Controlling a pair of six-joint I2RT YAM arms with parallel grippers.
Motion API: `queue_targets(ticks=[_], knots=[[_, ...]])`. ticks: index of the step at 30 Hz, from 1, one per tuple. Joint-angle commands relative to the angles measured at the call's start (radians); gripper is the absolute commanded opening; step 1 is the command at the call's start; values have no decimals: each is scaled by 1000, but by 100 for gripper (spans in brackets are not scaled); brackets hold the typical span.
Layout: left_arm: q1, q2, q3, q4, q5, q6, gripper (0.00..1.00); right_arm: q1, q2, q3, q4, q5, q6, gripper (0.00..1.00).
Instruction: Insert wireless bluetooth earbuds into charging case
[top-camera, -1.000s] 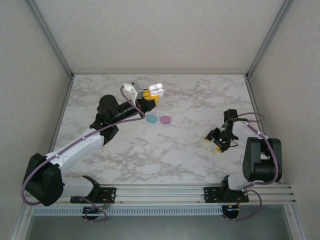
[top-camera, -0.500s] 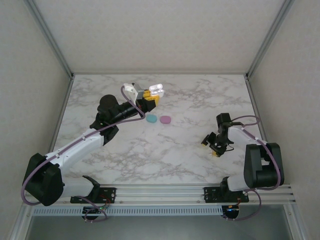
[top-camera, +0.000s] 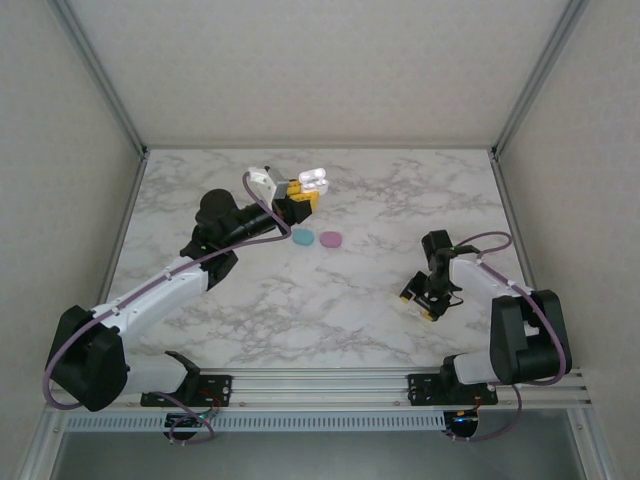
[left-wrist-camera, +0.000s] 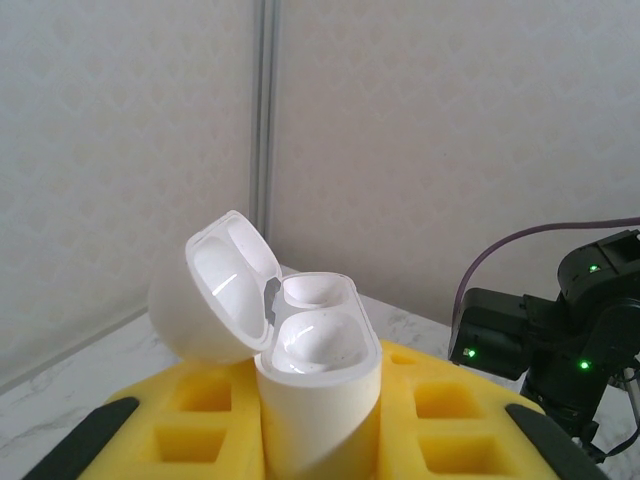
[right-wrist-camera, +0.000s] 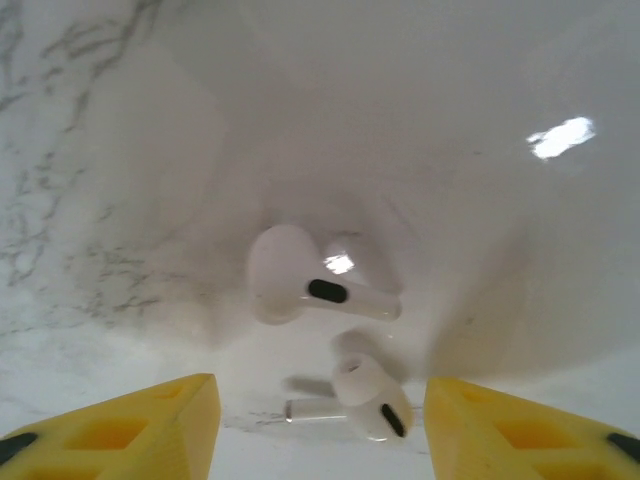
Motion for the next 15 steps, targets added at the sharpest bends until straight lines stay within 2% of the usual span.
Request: queue_targets(ticks=[1,6,15], knots=[[-2,0,27,-3,10,5,0,9,18,25,-50,82,6,53],[-3,-9,22,-13,6,12,0,18,33,28,-37,82,2,44],[-3,-12,21,-21,3,15,0,56,84,65,-38,60,-67,33]])
